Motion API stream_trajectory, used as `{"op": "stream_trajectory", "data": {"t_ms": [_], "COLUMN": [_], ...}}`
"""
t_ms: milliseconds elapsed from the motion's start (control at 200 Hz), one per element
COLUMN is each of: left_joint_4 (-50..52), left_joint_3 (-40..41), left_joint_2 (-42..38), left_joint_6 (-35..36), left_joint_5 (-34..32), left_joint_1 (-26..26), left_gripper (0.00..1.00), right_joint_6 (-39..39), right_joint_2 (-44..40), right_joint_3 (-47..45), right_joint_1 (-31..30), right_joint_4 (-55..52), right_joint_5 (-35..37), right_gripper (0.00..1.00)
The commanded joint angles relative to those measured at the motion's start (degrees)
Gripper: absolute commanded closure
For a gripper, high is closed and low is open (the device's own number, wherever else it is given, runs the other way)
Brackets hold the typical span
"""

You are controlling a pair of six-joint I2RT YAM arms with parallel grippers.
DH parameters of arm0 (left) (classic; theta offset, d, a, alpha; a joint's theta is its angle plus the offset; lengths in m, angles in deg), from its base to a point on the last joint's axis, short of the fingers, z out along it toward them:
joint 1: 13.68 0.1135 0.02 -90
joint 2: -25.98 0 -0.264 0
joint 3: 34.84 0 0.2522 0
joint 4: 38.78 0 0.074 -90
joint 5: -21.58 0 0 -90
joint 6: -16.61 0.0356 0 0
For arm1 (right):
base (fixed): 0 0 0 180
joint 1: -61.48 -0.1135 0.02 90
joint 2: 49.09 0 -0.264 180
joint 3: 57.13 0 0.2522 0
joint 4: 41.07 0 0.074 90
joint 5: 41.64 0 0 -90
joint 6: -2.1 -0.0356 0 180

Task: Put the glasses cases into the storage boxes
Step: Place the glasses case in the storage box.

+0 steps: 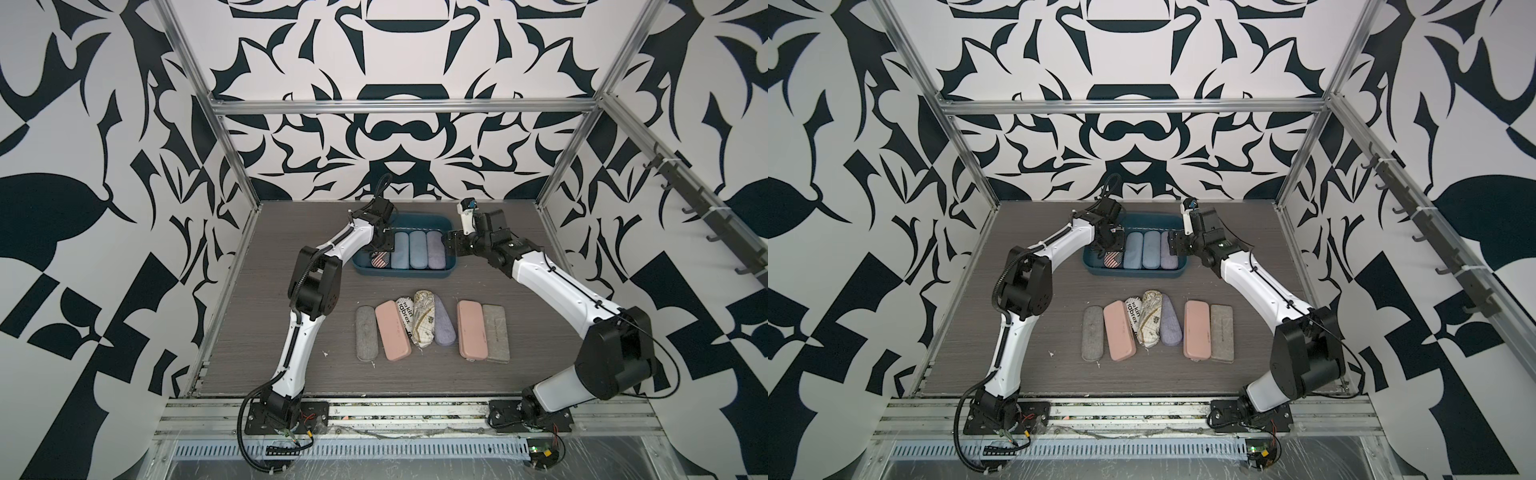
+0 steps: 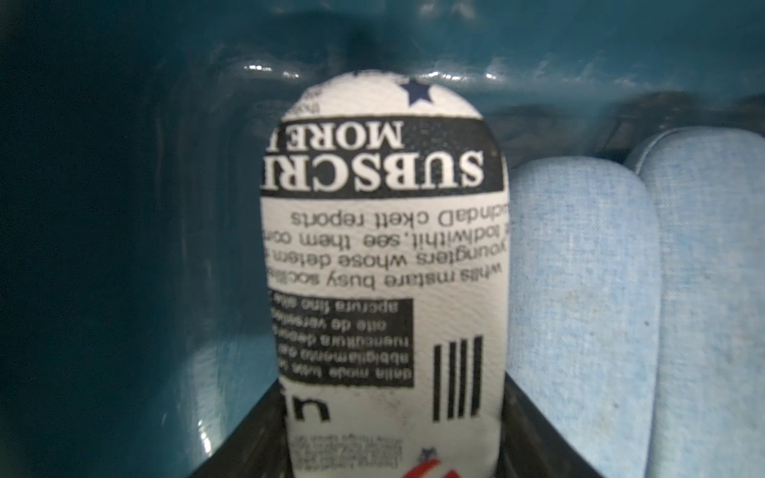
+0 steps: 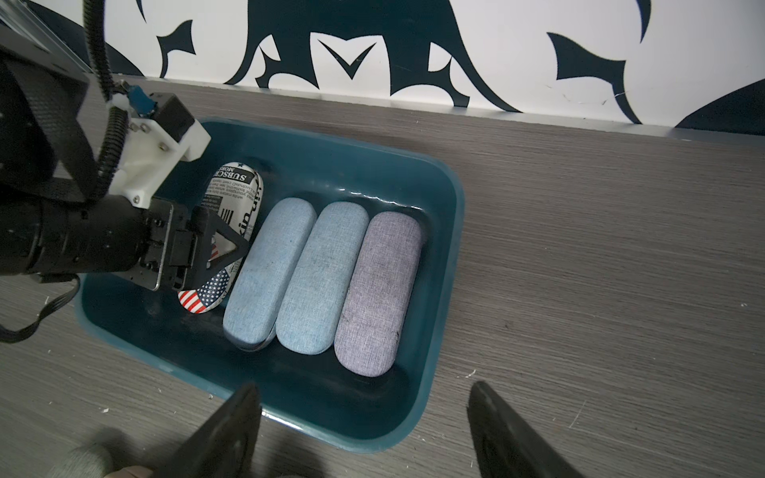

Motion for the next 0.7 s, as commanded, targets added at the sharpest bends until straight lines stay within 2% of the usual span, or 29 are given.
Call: {"op": "stream_trajectory", "data": {"t_ms": [0, 465, 700], "left_joint_4": [0.29, -1.79, -3.82], "left_joint_3": [-2.46, -1.41, 0.66], "left_joint_2": [2.28, 1.77, -0.53], "left_joint_6": [-0.39, -1.82, -3.25], "left_joint_5": [-0.28, 4.12, 7.41], "left_joint_1": [0.28, 0.44, 0.44], "left_gripper": [0.39, 0.19, 0.16], "right_joint_6": [0.28, 0.38, 0.37], "right_joint_2": [-0.14, 0.21, 0.47], "right_joint_3": [2.03, 1.79, 1.79], "right_joint_1": [0.23, 0.27, 0.26], "right_joint_4": [0.57, 0.49, 0.51], "right_joint_5": [0.73, 1.15, 1.08], "right_gripper": [0.18, 0.18, 0.18]}}
